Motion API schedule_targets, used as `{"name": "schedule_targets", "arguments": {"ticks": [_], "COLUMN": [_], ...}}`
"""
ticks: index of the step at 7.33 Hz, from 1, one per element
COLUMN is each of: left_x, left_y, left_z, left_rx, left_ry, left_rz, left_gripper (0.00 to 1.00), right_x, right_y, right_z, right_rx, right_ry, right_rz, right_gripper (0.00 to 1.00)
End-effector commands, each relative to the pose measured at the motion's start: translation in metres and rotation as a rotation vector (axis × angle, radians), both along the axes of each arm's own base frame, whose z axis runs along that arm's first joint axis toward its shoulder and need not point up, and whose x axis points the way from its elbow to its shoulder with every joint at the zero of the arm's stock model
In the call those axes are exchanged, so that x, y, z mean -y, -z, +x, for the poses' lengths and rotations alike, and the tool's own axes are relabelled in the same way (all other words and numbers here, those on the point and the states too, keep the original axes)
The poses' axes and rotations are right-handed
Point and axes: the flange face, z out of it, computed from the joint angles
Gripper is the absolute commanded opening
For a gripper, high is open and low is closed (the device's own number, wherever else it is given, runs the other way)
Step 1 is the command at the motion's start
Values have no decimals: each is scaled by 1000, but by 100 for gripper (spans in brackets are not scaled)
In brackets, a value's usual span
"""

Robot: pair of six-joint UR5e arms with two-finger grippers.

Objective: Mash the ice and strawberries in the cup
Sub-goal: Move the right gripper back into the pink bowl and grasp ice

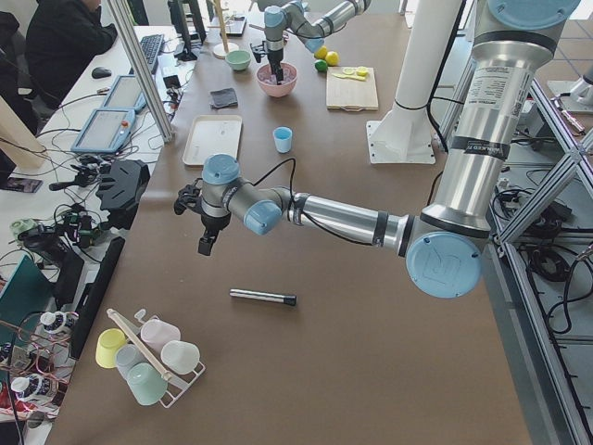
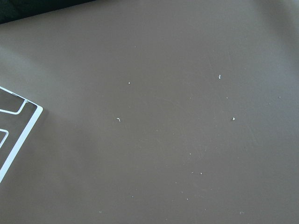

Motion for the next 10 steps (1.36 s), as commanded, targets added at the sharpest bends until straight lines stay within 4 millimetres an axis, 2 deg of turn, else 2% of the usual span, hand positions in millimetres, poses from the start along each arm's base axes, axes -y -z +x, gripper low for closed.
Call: {"name": "schedule_targets", "arguments": {"ticks": [1,3,4,5,6,7,8,9,10], "left_x": [0,0,0,0,0,0,1,1,1], "left_y": [0,1,0,-1,-1,0,1,2,2], "left_z": [0,0,0,0,0,0,0,0,0], "left_rx": [0,-1,0,0,0,0,-1,-2,-1], "left_ry": [0,0,0,0,0,0,1,1,0], "left_rz": [1,2,1,-1,-1,1,1,3,4], "left_gripper": [98,98,98,98,98,98,98,98,98], "right_x": [-2,-2,-2,0,1,7,13,16,21], "right_y": [3,5,7,13,25,41,76,128,178], "right_z": [-3,-2,0,5,15,40,68,74,70], "right_rx": [-1,3,6,15,33,63,100,91,89], "right_ry": [0,-20,-23,-27,-38,-61,-74,-83,-100], "right_rz": [9,-3,-1,6,14,7,-33,-60,-81], "right_gripper": [49,27,26,18,16,7,0,0,0]}}
